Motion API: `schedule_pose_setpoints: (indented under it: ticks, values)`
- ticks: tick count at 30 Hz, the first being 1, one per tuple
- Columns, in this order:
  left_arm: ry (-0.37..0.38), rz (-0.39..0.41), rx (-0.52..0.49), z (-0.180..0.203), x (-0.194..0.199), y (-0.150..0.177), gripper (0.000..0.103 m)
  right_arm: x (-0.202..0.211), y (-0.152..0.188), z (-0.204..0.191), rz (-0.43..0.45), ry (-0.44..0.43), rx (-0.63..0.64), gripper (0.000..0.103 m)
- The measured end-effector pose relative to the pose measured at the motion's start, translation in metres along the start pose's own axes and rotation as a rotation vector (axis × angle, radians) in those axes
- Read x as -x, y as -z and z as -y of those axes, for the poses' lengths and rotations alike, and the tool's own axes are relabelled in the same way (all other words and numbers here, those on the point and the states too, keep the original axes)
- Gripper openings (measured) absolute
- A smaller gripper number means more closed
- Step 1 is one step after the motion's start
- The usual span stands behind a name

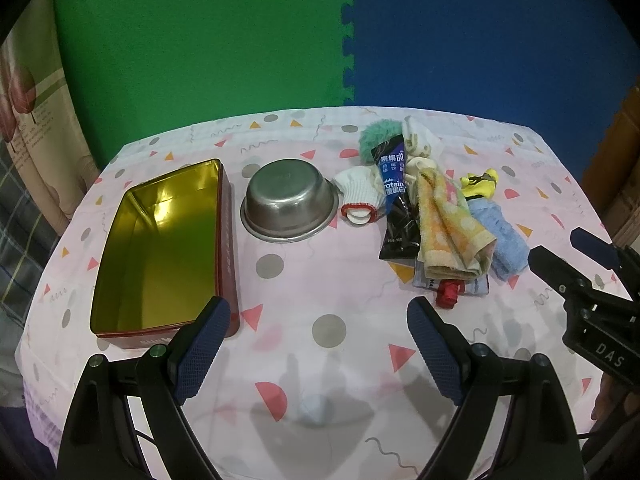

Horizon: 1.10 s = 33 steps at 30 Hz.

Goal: Organize soft objects

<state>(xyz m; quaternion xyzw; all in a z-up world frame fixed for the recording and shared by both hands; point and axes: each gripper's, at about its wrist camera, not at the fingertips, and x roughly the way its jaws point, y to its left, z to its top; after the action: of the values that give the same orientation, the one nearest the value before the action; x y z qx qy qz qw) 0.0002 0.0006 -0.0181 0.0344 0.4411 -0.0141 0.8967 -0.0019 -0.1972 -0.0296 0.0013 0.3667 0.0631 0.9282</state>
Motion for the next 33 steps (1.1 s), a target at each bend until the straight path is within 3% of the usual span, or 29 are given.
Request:
schedule_pose_setpoints:
  ticks: [19, 33]
  values:
    - [-0.005, -0.015, -0.008, 0.001, -0.006, 0.001, 0.088, -0.010, 0.002, 0.003, -0.011, 0.005, 0.011, 0.079]
    - [-0.008, -0.053, -0.010, -0.001, -0.029, -0.005, 0.088, -0.056, 0.008, 0.025, -0.102, 0.061, 0.058, 0.079]
